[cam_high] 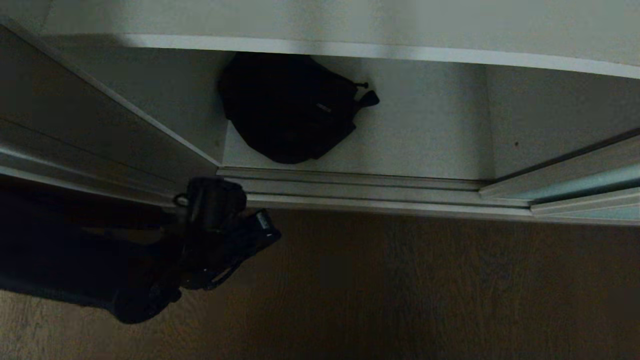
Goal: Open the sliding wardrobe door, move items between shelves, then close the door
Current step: Place the bag on the higher shelf
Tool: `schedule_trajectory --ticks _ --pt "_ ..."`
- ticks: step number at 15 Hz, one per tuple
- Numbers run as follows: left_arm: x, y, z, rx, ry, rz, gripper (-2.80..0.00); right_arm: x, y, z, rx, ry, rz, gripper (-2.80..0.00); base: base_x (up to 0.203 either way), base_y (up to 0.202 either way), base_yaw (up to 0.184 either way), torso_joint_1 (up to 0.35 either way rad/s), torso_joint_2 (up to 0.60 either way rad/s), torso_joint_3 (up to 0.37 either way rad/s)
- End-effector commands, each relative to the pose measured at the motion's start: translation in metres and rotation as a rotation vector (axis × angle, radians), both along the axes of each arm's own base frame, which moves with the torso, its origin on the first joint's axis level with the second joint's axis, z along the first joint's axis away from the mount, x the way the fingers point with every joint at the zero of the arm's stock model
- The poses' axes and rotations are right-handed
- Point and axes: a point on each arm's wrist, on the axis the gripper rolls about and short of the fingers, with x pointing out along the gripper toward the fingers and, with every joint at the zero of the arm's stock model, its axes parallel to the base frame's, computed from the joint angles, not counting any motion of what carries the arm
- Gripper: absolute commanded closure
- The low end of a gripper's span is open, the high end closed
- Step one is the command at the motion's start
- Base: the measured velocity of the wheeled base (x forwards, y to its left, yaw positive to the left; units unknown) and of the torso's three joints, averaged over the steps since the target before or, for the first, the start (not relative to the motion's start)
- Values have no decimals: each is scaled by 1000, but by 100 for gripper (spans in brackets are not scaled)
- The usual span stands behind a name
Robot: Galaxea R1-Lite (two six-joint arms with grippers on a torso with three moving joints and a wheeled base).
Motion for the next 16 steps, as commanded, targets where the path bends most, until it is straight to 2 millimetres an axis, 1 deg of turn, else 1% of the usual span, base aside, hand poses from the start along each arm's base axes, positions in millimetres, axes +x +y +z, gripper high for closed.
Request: schedule_trajectory --ticks 1,4,8,9,10,11,14,16 --pt "18 -10 -6 1 -16 15 0 0 0 0 0 0 1 0 0 0 0 0 0 0" --pt "33 -18 13 25 -97 -7 0 0 0 0 0 -1 1 0 0 0 0 0 0 0" --pt "64 -34 1 115 -130 -38 0 0 0 0 0 -1 1 0 0 0 0 0 0 0" --pt "71 -37 -2 132 -146 -44 -280 0 0 0 0 -1 1 0 0 0 0 0 0 0" --pt "79 -42 -4 148 -171 -50 -280 0 0 0 0 -1 1 0 0 0 0 0 0 0" --pt "85 -45 -1 152 -216 -54 -280 0 0 0 0 0 1 0 0 0 0 0 0 0" --pt "100 -54 18 153 -326 -68 -280 0 0 -1 0 0 1 0 0 0 0 0 0 0" --pt "109 -58 29 211 -392 -93 -280 0 0 0 0 -2 1 0 0 0 0 0 0 0"
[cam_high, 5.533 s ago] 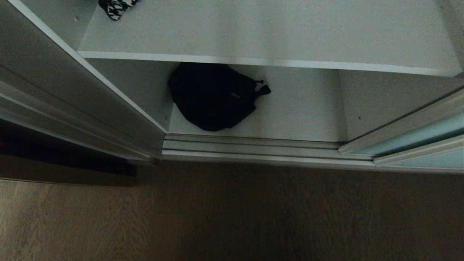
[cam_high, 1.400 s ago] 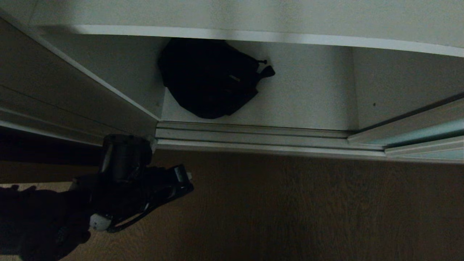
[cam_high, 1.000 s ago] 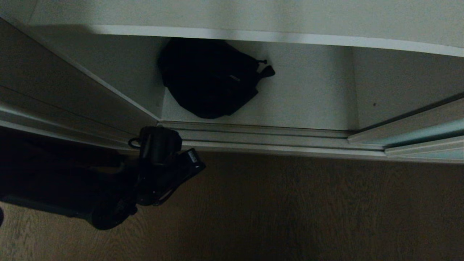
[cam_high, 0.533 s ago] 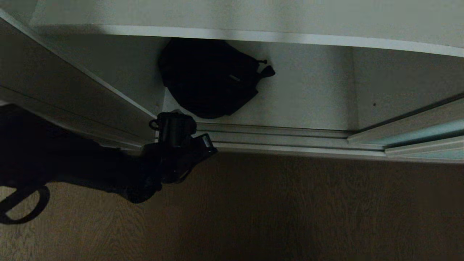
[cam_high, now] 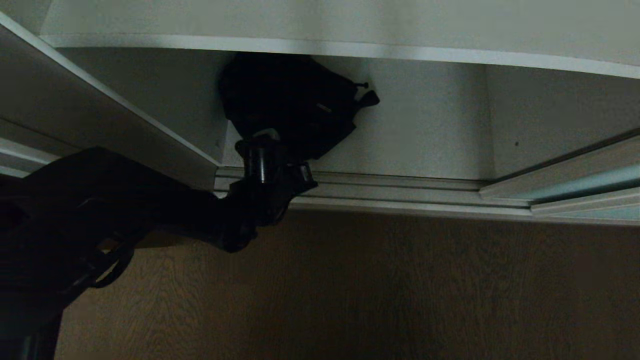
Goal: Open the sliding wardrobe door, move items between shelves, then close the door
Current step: Place the bag on the higher shelf
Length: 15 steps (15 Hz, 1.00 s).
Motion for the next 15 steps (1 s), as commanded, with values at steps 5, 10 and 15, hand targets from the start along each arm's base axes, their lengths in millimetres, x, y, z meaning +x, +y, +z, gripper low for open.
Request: schedule_trajectory --ticks 5,10,15 --pt "39 -12 -30 218 -149 -54 -280 0 0 0 -1 -1 1 0 0 0 0 0 0 0" --pt "79 0 -57 281 -185 4 -280 0 0 0 -1 -2 1 0 0 0 0 0 0 0" --pt "98 28 -32 376 -281 90 -280 0 0 0 -1 -1 1 0 0 0 0 0 0 0"
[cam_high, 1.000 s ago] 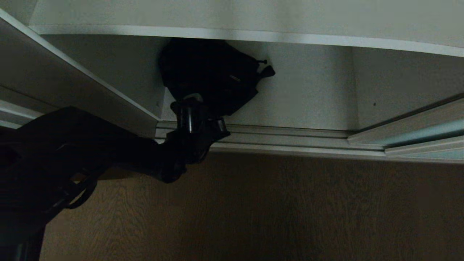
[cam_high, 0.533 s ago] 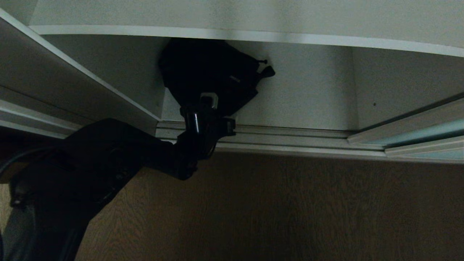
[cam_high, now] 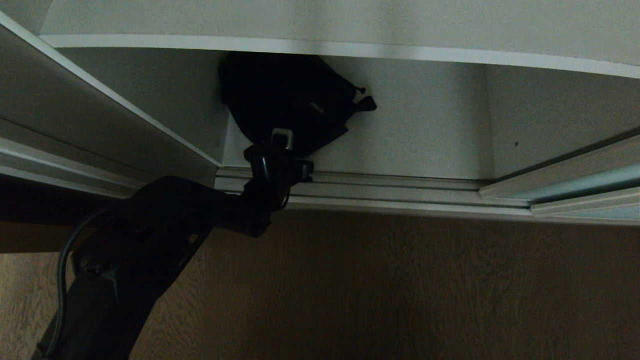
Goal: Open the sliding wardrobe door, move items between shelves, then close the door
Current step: Place the bag on the higher shelf
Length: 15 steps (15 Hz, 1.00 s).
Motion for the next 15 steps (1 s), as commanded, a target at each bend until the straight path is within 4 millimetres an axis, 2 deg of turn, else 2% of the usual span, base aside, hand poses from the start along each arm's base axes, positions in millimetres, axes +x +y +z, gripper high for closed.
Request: schedule_trajectory --ticks 1,4,7,9,10,15 --pt "3 7 6 64 -41 21 -280 0 0 0 -1 -2 1 0 0 0 0 0 0 0" --pt "3 5 5 79 -64 -35 -280 0 0 0 -1 -2 1 0 0 0 0 0 0 0" --pt "6 1 -9 88 -42 -44 -280 0 0 0 -1 -2 1 0 0 0 0 0 0 0" --pt "7 1 -10 82 -38 -44 -280 0 0 0 -1 0 1 0 0 0 0 0 0 0" --pt "7 1 -12 83 -28 -42 0 0 0 0 -1 -1 1 0 0 0 0 0 0 0" --pt "15 -2 -31 94 0 -48 0 0 0 0 -1 -1 1 0 0 0 0 0 0 0"
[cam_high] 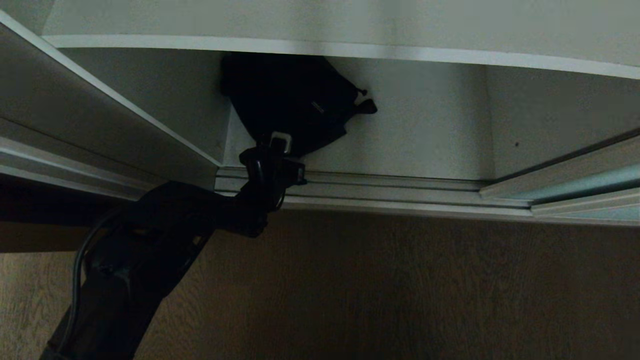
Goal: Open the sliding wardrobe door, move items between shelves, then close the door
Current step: Place the bag on the higher shelf
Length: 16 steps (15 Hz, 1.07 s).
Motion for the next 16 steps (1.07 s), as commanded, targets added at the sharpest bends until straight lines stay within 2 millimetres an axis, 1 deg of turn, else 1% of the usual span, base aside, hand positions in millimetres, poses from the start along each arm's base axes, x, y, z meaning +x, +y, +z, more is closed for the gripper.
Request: schedule_trajectory --ticks 1,2,4,7,8,9,10,11,12,13,14,16 --pt "5 -2 -9 3 5 -3 0 0 0 -1 0 0 1 0 0 0 0 0 0 0" --pt "7 -3 -6 -2 -2 -3 0 0 0 0 0 0 1 0 0 0 0 0 0 0" --pt "6 -3 10 -37 -18 -3 0 0 0 0 0 0 1 0 0 0 0 0 0 0" --pt "-5 1 49 -125 -31 -12 0 0 0 -1 0 0 1 0 0 0 0 0 0 0" --pt "-8 3 61 -141 -33 -15 0 0 0 0 0 -1 1 0 0 0 0 0 0 0" --pt "-12 3 69 -161 -32 -19 0 0 0 0 0 -2 1 0 0 0 0 0 0 0" --pt "-16 3 72 -176 -22 -24 0 0 0 0 0 -1 1 0 0 0 0 0 0 0" --pt "-21 1 70 -178 3 -32 0 0 0 0 0 -1 1 0 0 0 0 0 0 0" --pt "-26 -5 64 -179 43 -47 0 0 0 0 0 -1 1 0 0 0 0 0 0 0" --pt "-32 -15 53 -187 87 -68 0 0 0 0 0 -1 1 0 0 0 0 0 0 0" --pt "-39 -22 52 -204 109 -86 0 0 0 -1 0 0 1 0 0 0 0 0 0 0" --pt "-48 -23 71 -238 108 -101 0 0 0 -1 0 0 1 0 0 0 0 0 0 0"
